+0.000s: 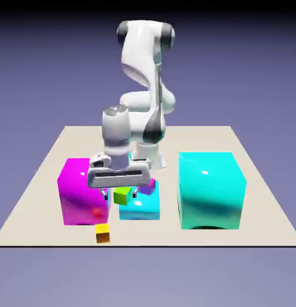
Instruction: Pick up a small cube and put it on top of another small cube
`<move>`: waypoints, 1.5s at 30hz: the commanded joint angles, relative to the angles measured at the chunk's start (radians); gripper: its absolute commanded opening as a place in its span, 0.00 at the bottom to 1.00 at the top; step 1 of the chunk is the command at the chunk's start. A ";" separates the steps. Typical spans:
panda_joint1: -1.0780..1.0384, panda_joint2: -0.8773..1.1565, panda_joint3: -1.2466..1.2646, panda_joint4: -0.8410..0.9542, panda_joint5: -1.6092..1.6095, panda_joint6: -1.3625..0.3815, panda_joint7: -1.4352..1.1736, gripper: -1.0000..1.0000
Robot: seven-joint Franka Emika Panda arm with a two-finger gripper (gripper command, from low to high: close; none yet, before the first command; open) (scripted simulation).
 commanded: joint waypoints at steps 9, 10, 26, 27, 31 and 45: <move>0.070 0.314 -0.152 0.215 0.066 -0.210 -0.154 0.50; 0.070 0.314 -0.152 0.215 0.066 -0.210 -0.154 0.50; 0.029 0.080 -0.153 0.156 0.063 -0.291 -0.085 0.00; 0.020 0.044 -0.149 0.142 0.060 -0.302 -0.070 0.00; -0.017 -0.101 -0.135 0.085 0.048 -0.345 -0.011 0.00; -0.301 -0.608 0.126 -0.391 -0.144 -0.407 0.408 0.00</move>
